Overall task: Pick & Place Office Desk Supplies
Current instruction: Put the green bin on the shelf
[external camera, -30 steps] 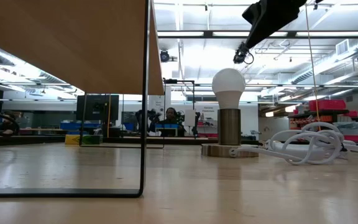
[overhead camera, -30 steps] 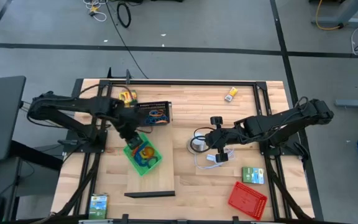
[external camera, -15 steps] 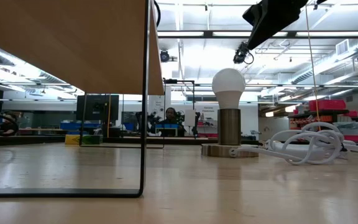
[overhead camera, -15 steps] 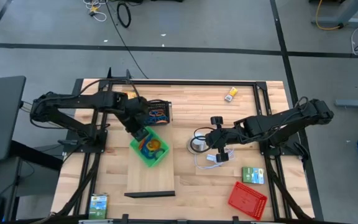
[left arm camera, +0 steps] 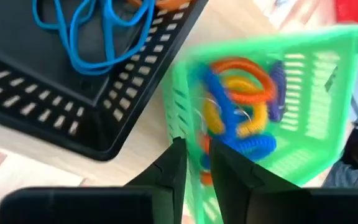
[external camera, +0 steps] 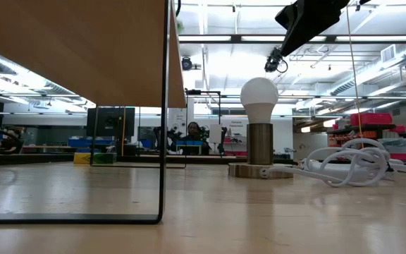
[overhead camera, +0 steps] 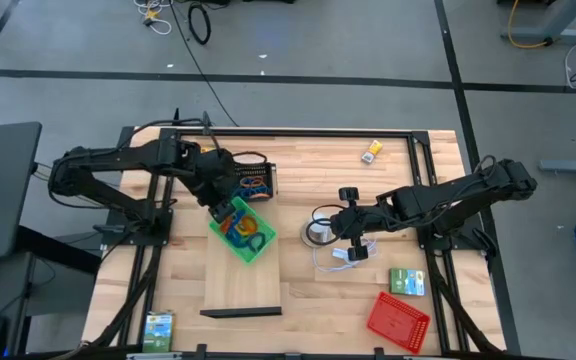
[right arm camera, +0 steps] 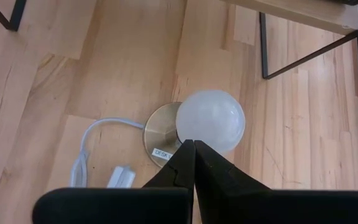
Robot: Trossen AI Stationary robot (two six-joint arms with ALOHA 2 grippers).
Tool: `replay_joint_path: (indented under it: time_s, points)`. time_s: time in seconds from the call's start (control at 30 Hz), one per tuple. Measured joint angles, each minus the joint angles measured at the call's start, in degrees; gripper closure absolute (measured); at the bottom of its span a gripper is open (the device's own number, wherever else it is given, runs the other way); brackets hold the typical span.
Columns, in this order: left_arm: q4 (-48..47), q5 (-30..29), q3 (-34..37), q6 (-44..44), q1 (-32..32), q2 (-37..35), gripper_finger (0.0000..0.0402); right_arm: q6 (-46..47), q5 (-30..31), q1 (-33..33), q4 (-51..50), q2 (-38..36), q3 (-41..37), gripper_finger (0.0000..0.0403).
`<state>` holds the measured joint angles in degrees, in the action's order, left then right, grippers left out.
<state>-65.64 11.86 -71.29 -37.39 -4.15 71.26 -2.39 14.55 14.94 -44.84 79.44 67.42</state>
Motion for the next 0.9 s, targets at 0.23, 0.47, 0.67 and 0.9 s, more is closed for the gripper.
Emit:
replay_joint_path:
  time_s: [0.23, 0.47, 0.67, 0.9]
  points:
    - [-0.36, 0.00, -0.04, 1.18, 2.66, 2.02, 0.0302, 0.09, -0.24, 0.00, 0.00, 0.00, 0.00, 0.0396]
    - [-2.07, -1.31, -0.02, 3.21, 3.55, 0.72, 0.0273, -0.09, -0.26, 0.00, 0.59, 0.00, 0.00, 0.0396]
    - [-2.16, -1.72, -0.02, 5.55, 3.90, -2.69, 0.0262, -2.59, -0.62, 0.00, 3.57, 0.00, 0.00, 0.0396]
    - [-0.35, -8.45, -0.02, 10.49, 5.11, -9.69, 0.0261, -9.50, -18.31, 0.83, 20.90, 0.46, -3.13, 0.0400]
